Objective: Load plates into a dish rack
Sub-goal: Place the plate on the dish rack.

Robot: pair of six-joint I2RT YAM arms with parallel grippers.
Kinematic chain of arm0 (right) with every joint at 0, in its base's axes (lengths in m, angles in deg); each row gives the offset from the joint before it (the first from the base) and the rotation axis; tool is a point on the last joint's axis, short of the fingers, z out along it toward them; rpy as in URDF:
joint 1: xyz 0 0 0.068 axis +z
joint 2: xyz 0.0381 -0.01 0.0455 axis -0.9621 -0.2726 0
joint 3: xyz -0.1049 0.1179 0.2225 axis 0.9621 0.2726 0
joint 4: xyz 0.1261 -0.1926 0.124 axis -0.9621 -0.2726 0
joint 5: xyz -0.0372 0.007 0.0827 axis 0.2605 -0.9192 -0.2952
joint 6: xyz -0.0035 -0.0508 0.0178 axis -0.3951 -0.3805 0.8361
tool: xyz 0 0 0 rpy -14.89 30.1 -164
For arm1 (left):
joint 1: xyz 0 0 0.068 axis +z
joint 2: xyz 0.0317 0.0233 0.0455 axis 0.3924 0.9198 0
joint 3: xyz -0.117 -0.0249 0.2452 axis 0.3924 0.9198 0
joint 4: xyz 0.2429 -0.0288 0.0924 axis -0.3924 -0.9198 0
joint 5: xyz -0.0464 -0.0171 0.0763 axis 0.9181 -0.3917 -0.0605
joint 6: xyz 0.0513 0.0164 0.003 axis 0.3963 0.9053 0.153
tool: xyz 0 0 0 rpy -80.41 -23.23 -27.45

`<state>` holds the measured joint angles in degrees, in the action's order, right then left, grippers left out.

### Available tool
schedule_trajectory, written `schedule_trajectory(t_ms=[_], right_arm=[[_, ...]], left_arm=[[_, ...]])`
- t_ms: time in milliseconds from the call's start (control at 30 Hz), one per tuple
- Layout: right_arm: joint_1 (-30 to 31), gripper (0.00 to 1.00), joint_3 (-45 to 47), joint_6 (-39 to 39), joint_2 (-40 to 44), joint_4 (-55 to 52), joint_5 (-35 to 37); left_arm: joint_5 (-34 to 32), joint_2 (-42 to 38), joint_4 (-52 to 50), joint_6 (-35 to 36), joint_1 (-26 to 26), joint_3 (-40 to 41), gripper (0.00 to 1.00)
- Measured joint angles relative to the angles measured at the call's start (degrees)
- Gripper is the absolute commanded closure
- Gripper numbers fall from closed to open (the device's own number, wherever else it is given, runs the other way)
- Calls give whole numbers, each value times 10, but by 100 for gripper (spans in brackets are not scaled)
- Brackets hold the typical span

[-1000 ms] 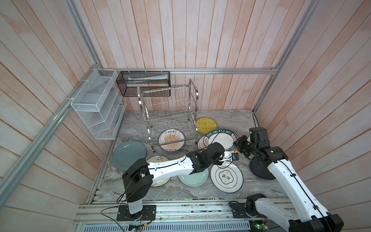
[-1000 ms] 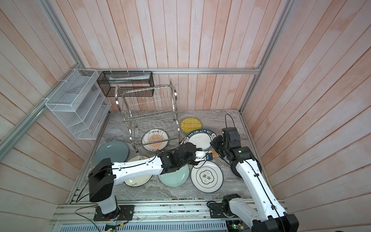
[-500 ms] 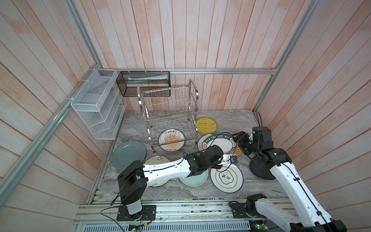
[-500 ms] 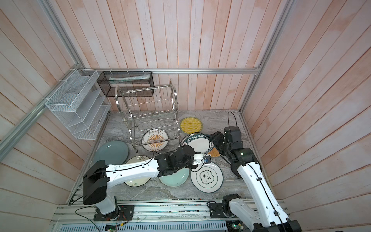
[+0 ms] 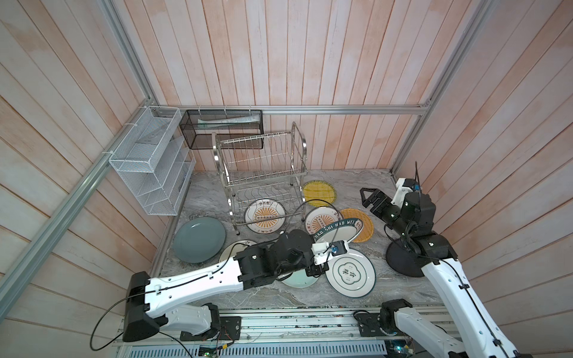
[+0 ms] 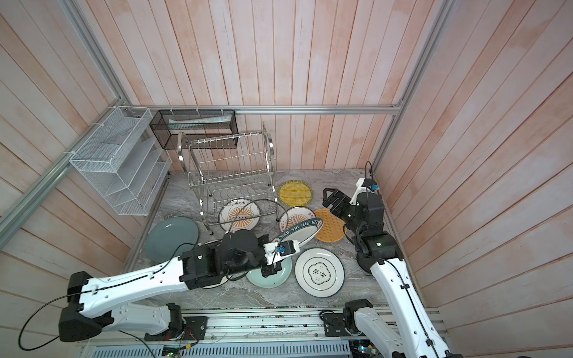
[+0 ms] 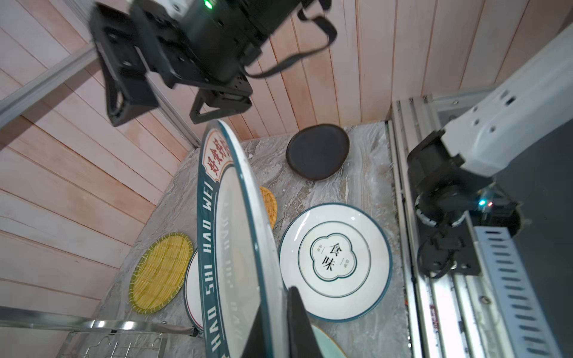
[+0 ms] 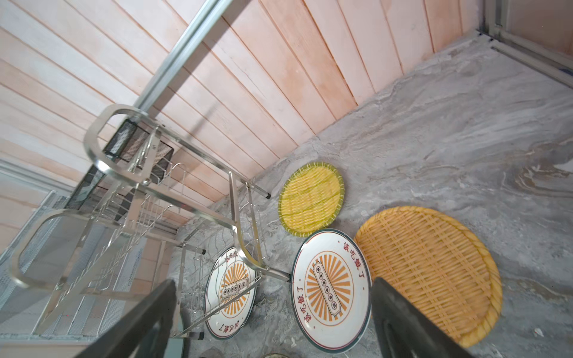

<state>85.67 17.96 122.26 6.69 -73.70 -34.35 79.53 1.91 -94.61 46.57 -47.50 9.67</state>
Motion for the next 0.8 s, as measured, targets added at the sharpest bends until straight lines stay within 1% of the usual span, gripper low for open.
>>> schedule_trajectory(t_ms=[67,200,300,367,433,500,667,733,800], right_arm=[[-3,2,22,-15,20,31,-25],[-5,2,64,-34,40,83,-61],[-5,2,115,-46,59,119,-83],[-6,2,155,-54,76,149,-101],[-6,2,192,-57,94,180,-122],[-7,2,219,-61,103,210,-144],[-7,2,264,-73,103,298,-214],[-6,2,283,-79,103,329,-237],[-3,2,302,-80,103,358,-258]], left_arm=[[15,-43,4,-35,0,6,100],[44,-102,12,-88,0,6,100],[49,-125,34,-120,0,6,100],[36,-129,57,-138,0,0,100],[9,-125,76,-151,0,-16,100],[-32,-111,90,-160,0,-44,100],[-172,-51,132,-162,8,-146,100],[-204,-29,130,-170,31,-185,100],[-218,-9,111,-191,73,-227,100]])
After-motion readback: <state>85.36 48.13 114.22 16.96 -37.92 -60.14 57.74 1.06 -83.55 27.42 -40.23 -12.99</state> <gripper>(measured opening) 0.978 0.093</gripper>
